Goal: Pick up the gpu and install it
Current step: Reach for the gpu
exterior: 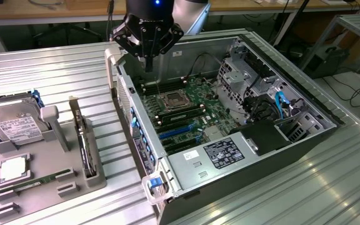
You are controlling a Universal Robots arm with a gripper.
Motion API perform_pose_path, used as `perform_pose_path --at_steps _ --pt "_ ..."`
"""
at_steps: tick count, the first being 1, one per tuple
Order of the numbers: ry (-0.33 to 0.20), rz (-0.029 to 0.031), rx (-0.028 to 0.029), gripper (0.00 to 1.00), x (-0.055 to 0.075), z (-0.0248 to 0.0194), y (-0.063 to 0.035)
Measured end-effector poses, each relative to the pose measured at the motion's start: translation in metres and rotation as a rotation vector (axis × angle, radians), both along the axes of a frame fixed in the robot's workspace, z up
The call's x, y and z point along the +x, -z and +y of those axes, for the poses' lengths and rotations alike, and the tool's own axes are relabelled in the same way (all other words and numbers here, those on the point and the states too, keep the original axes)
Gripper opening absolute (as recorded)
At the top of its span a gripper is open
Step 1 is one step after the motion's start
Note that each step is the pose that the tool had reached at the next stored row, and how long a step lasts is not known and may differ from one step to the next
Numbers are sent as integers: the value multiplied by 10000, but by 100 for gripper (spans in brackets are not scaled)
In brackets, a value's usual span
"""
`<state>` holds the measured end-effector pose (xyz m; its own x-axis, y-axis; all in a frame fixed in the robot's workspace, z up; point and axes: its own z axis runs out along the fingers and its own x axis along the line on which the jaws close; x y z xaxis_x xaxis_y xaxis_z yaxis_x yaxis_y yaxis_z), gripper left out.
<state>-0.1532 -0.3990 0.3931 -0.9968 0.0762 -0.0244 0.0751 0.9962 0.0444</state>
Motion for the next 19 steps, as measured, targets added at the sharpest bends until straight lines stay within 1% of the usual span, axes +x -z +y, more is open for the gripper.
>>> perform_pose_path --at_steps 11,19 --pt "0 0 0 11 -44 0 0" --pt "0 0 0 11 -118 -5 2"
